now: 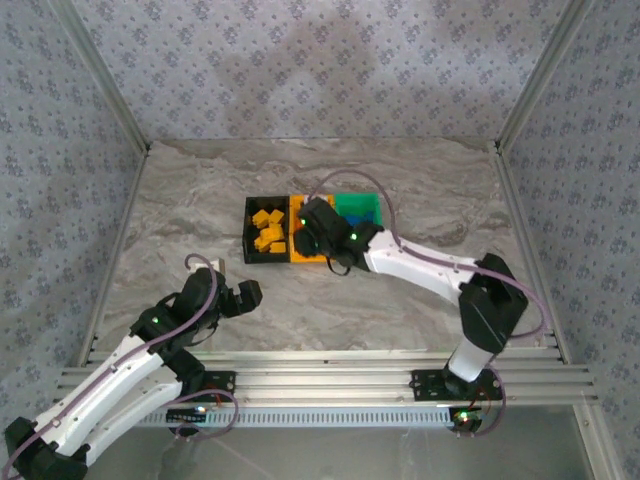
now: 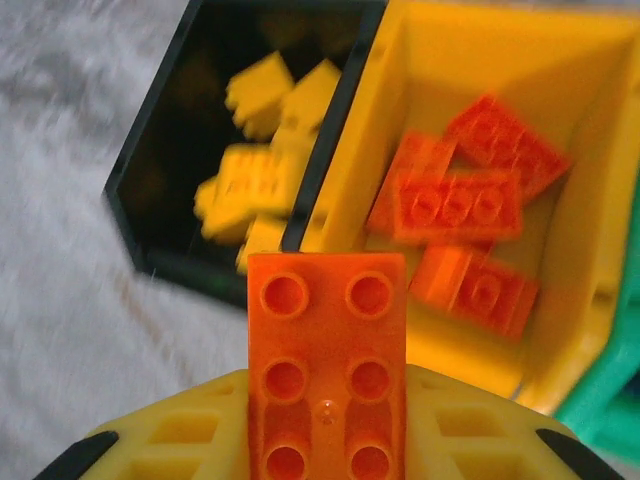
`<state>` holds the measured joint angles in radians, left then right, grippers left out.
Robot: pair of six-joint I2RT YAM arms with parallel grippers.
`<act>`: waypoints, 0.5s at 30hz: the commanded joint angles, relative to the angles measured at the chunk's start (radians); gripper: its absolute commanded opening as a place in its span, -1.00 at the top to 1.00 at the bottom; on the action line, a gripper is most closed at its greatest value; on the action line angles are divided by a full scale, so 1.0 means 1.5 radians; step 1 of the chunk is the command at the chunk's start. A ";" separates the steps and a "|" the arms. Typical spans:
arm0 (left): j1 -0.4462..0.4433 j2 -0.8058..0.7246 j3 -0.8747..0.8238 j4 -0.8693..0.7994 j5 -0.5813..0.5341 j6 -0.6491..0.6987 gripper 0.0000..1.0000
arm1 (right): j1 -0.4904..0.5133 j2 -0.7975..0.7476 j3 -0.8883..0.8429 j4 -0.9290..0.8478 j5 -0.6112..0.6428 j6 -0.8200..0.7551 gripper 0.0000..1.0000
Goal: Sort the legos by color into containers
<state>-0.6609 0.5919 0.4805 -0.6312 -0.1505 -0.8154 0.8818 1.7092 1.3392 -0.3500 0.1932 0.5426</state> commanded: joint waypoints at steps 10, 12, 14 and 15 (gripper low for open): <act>0.005 0.000 0.018 0.002 -0.036 -0.021 -0.99 | -0.057 0.227 0.272 -0.164 0.136 -0.052 -0.18; 0.005 0.001 0.027 -0.001 -0.049 -0.024 -1.00 | -0.056 0.200 0.257 -0.142 0.141 -0.054 -0.42; 0.005 0.005 0.041 -0.008 -0.071 -0.035 -0.99 | -0.051 0.146 0.211 -0.098 0.143 -0.056 -0.52; 0.006 0.007 0.047 -0.011 -0.085 -0.042 -1.00 | -0.049 0.117 0.181 -0.077 0.143 -0.058 -0.55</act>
<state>-0.6609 0.5938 0.4843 -0.6331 -0.2104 -0.8486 0.7990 2.0178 1.6669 -0.5079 0.3611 0.4706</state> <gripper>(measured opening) 0.997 0.764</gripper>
